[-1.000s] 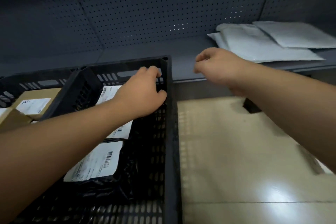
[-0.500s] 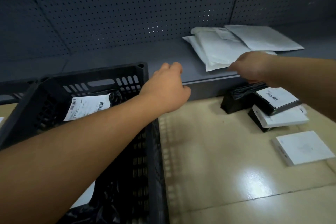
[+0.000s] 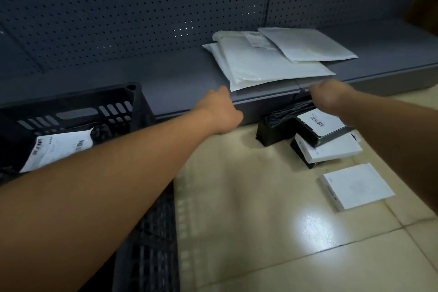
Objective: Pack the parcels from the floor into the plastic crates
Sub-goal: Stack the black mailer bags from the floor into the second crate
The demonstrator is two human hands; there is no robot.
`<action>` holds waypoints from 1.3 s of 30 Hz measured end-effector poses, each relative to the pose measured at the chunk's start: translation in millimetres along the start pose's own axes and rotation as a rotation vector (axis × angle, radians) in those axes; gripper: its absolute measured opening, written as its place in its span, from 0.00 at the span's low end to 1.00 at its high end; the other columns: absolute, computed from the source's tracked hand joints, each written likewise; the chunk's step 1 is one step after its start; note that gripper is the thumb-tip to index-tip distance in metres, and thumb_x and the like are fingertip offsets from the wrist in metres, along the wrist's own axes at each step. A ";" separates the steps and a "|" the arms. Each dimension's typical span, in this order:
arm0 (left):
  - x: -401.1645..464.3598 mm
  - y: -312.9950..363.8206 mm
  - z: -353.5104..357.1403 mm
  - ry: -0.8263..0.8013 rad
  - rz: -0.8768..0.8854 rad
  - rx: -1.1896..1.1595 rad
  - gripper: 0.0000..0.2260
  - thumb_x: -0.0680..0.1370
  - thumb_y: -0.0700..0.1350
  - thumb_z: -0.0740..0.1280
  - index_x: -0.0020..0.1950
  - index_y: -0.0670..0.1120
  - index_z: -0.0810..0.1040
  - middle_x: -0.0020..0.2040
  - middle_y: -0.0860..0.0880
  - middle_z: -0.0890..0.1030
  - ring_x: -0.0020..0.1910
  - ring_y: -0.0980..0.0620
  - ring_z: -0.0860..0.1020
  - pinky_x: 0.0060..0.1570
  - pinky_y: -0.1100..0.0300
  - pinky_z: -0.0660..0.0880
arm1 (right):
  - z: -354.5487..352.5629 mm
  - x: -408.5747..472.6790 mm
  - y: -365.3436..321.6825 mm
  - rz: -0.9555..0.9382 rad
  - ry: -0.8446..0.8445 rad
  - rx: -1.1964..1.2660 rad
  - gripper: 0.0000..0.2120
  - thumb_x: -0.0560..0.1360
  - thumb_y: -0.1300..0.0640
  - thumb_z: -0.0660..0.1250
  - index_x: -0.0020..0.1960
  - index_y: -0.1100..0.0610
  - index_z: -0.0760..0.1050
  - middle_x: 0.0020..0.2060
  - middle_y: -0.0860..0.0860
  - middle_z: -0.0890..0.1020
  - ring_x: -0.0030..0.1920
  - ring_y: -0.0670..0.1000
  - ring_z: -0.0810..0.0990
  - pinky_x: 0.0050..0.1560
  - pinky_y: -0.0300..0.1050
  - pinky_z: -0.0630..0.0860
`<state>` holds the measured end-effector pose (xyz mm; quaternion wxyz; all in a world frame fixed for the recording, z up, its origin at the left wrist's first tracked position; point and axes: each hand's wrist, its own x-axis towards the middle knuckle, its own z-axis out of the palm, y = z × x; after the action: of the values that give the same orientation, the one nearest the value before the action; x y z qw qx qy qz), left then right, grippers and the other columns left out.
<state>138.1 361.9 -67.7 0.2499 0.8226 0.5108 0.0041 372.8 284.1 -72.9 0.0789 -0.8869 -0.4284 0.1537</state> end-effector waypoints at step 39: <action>103.6 92.6 146.2 -0.160 -0.623 -1.094 0.22 0.84 0.51 0.63 0.78 0.49 0.67 0.74 0.44 0.69 0.56 0.43 0.78 0.58 0.51 0.82 | 82.7 157.0 108.5 0.162 -0.132 -0.119 0.33 0.80 0.42 0.43 0.75 0.62 0.63 0.68 0.64 0.75 0.74 0.63 0.67 0.77 0.67 0.38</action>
<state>303.6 357.0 -182.9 0.6608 0.3865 0.6301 0.1303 516.4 340.6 -212.3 -0.0149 -0.9096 -0.3681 0.1918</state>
